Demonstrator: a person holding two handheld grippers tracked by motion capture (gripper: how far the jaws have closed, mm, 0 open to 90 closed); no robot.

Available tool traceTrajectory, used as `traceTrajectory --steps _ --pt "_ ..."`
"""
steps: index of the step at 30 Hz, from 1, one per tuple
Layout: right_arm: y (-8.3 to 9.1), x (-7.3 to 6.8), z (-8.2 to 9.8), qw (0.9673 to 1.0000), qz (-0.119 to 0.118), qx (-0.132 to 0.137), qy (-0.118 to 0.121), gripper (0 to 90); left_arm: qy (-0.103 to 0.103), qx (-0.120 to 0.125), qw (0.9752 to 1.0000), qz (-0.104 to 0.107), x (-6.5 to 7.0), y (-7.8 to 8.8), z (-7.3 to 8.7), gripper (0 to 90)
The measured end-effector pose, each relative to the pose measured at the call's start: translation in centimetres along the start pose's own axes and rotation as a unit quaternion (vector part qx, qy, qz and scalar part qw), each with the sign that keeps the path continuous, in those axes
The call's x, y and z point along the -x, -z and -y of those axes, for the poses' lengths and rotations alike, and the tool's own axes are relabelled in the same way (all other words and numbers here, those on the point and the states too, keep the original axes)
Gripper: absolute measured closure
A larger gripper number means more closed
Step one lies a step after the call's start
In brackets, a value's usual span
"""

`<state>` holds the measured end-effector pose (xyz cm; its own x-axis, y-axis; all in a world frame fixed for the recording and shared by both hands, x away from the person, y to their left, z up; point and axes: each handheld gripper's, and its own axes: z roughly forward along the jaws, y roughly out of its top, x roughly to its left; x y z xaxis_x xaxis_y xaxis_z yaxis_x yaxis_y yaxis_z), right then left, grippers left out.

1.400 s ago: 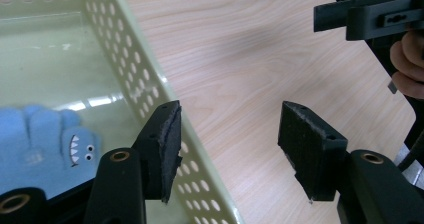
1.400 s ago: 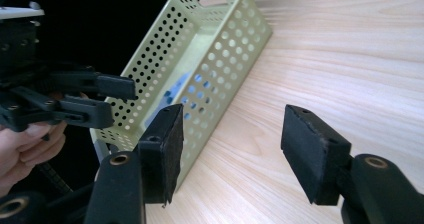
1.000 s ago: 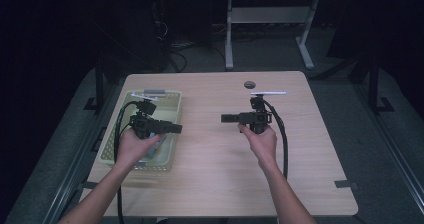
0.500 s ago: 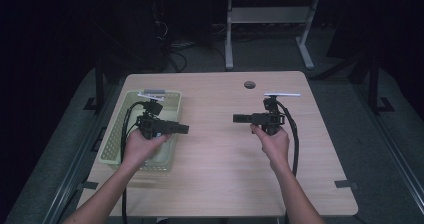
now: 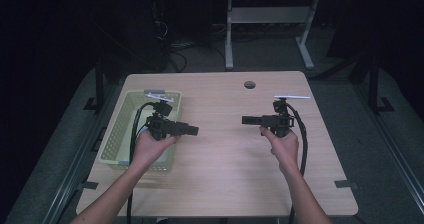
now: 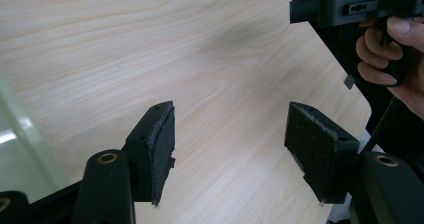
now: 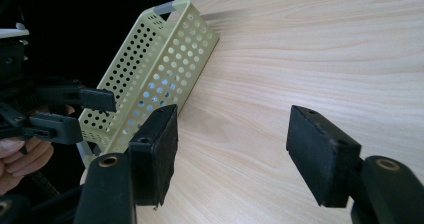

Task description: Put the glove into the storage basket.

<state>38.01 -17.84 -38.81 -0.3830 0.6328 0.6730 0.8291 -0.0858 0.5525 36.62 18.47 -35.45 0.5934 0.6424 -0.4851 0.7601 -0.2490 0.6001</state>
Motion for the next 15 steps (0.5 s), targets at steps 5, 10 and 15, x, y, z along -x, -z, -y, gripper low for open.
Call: traceTrajectory --steps 5,10,15 --pt "0.7 0.5 0.3 1.0000 -0.004 0.000 -0.004 36.6 -0.004 -0.001 1.0000 0.009 0.4 -0.3 -0.1 35.8" --pt "1.5 1.3 0.6 0.9999 0.001 0.006 -0.012 36.2 -0.007 -0.001 0.9998 0.017 0.9 -0.8 0.0 35.3" --pt "2.1 2.3 1.2 0.9998 0.009 0.006 -0.019 36.0 -0.010 -0.004 0.9996 0.026 1.3 -1.5 0.1 34.0"
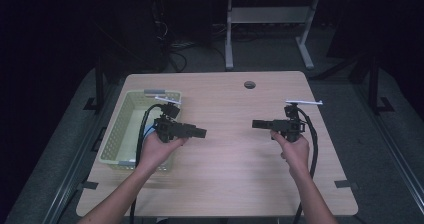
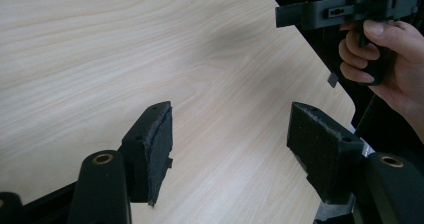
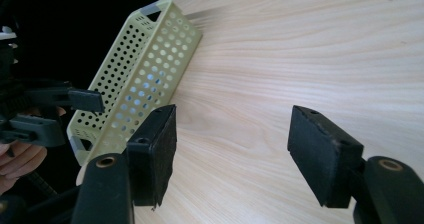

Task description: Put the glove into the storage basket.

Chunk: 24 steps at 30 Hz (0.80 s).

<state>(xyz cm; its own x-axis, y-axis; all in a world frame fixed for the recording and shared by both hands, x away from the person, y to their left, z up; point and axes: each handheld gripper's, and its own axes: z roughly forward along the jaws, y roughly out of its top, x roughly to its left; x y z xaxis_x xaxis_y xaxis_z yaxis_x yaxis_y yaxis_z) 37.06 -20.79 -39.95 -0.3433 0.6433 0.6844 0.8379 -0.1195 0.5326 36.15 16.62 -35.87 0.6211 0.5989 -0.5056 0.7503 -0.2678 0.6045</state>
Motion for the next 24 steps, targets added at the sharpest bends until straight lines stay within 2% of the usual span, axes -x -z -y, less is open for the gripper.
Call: traceTrajectory --steps 7,17,24 --pt "1.3 1.1 0.7 0.9999 0.002 0.009 -0.007 35.0 -0.008 -0.009 0.9999 0.009 0.7 -1.3 0.5 32.6" --pt "3.2 3.4 2.3 0.9996 0.020 0.014 -0.013 34.1 -0.022 -0.017 0.9992 0.028 2.3 -3.1 1.4 32.2" --pt "4.6 5.1 3.4 0.9988 0.030 0.024 -0.029 32.8 -0.037 -0.024 0.9984 0.037 3.4 -4.4 2.1 31.9"
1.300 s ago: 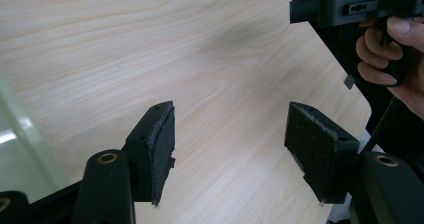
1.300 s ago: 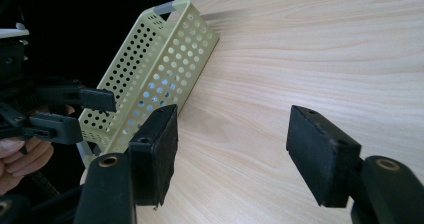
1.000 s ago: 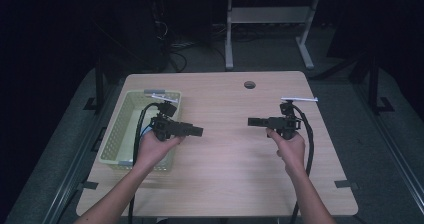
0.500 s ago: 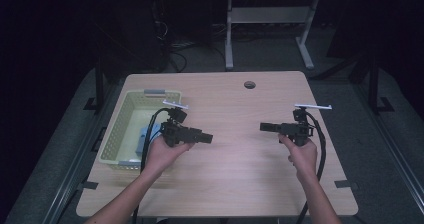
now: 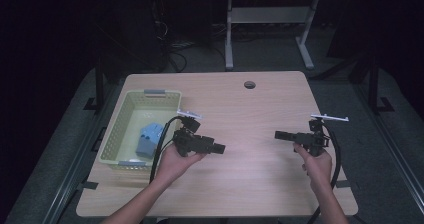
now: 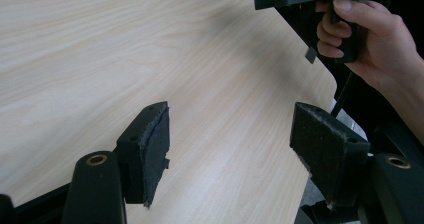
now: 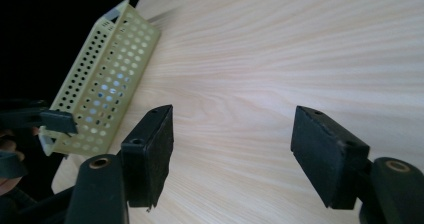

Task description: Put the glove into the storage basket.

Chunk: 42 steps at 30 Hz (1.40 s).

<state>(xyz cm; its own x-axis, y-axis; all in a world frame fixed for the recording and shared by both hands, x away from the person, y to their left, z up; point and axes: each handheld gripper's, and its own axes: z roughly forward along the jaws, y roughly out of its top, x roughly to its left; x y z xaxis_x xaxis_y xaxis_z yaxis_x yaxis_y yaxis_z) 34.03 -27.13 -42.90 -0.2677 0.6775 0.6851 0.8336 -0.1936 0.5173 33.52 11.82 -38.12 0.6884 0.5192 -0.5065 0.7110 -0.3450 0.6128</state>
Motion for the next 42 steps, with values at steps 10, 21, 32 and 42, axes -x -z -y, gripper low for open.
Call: traceTrajectory --steps 10,21,32,42 --pt "1.5 1.9 1.3 0.9999 0.012 0.006 -0.001 32.4 -0.008 -0.006 0.9998 0.018 0.7 -1.8 0.9 30.3" --pt "3.3 3.0 2.4 0.9999 0.009 0.012 -0.005 31.1 -0.007 -0.010 0.9994 0.032 0.9 -3.3 1.8 28.4" --pt "4.3 4.0 4.0 0.9996 -0.008 0.021 -0.017 29.8 -0.014 -0.007 0.9992 0.036 1.0 -4.4 3.5 28.4" --pt "4.9 4.9 5.9 0.9990 -0.022 0.026 -0.028 28.2 -0.016 -0.011 0.9983 0.055 1.4 -5.4 4.8 28.4"
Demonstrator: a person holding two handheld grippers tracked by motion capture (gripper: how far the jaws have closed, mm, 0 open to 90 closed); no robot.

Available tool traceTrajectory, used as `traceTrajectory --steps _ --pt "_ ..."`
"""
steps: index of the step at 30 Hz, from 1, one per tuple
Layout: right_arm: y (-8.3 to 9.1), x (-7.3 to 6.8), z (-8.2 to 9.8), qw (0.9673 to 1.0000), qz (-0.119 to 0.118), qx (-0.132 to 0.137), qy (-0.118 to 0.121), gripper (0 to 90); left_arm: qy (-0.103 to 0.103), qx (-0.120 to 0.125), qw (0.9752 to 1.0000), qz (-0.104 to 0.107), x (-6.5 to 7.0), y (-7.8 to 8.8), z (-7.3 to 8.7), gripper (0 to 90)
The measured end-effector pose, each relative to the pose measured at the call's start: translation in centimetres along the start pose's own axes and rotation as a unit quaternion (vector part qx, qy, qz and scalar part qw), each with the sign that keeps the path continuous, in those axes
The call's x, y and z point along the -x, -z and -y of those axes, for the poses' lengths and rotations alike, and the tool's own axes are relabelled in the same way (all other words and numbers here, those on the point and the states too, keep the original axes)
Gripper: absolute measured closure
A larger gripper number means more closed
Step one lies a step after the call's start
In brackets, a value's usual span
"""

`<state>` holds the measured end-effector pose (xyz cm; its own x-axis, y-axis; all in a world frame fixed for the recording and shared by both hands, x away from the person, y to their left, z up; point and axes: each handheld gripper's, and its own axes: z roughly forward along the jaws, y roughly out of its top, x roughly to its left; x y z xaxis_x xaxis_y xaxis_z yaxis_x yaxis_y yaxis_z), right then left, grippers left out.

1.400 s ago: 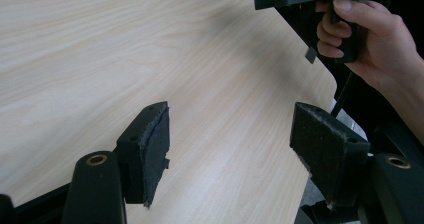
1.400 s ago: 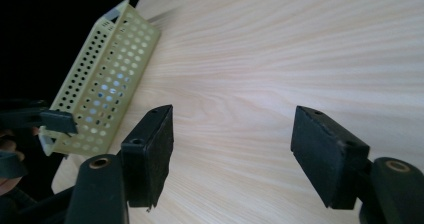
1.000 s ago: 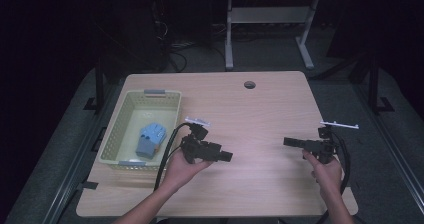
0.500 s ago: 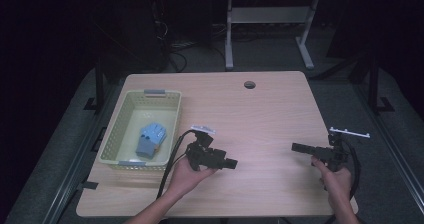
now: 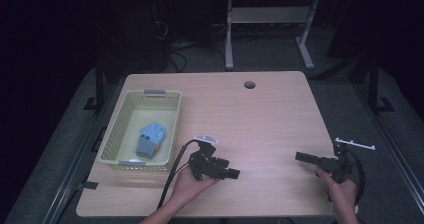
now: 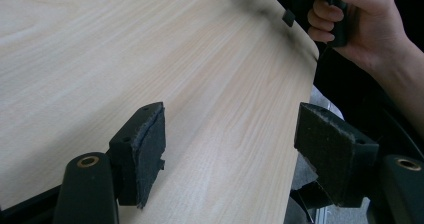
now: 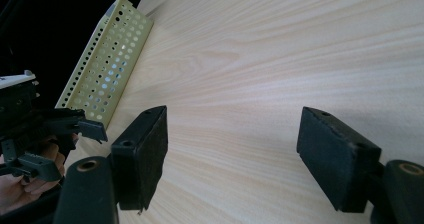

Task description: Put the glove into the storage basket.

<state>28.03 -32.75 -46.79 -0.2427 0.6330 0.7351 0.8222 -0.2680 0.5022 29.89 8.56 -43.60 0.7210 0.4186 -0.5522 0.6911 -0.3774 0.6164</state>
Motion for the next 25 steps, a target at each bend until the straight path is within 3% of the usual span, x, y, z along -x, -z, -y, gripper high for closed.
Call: traceTrajectory --steps 14,17,21,25 --pt "0.4 -0.2 1.8 0.9999 -0.011 0.006 0.011 26.6 -0.010 0.026 0.9995 0.012 0.2 -0.1 2.5 28.3" --pt "0.1 -0.7 1.9 0.9997 -0.009 0.003 0.024 25.6 -0.010 0.043 0.9989 0.011 0.0 -0.1 3.4 28.1" --pt "-0.5 -1.2 2.1 0.9992 -0.017 -0.005 0.035 24.4 -0.002 0.035 0.9993 0.016 -0.1 -0.4 4.0 26.2" --pt "-1.0 -2.0 2.0 0.9968 -0.013 -0.027 0.075 24.4 0.000 0.047 0.9984 0.031 -0.1 0.1 4.3 26.9"
